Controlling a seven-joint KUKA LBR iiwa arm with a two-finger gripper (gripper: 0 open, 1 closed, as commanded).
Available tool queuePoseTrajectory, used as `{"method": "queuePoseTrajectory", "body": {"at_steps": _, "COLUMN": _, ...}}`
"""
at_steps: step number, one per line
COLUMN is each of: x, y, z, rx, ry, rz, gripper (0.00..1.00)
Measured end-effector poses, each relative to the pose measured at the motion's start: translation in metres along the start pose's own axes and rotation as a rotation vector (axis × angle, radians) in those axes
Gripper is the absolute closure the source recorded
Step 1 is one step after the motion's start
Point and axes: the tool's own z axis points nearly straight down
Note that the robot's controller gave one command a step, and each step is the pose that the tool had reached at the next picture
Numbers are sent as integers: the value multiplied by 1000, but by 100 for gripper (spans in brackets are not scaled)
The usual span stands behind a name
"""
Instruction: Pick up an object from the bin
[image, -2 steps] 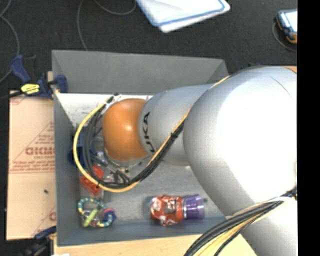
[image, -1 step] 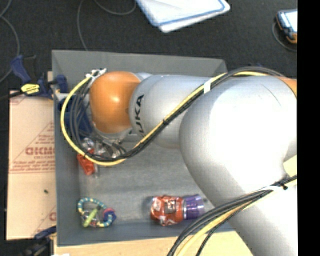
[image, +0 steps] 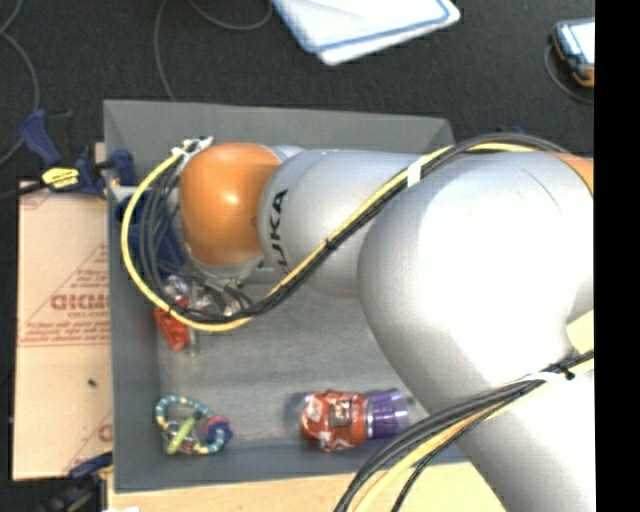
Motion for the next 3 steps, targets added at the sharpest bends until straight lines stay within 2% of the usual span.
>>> {"method": "queuePoseTrajectory", "body": {"at_steps": 1, "x": -11, "y": -4, "z": -129, "rx": 0, "ry": -5, "rz": 13, "gripper": 100}}
{"method": "queuePoseTrajectory", "body": {"at_steps": 2, "x": -11, "y": -4, "z": -129, "rx": 0, "ry": -5, "rz": 13, "gripper": 100}}
{"method": "queuePoseTrajectory", "body": {"at_steps": 3, "x": -17, "y": -2, "z": -177, "rx": 2, "ry": -16, "rz": 11, "gripper": 100}}
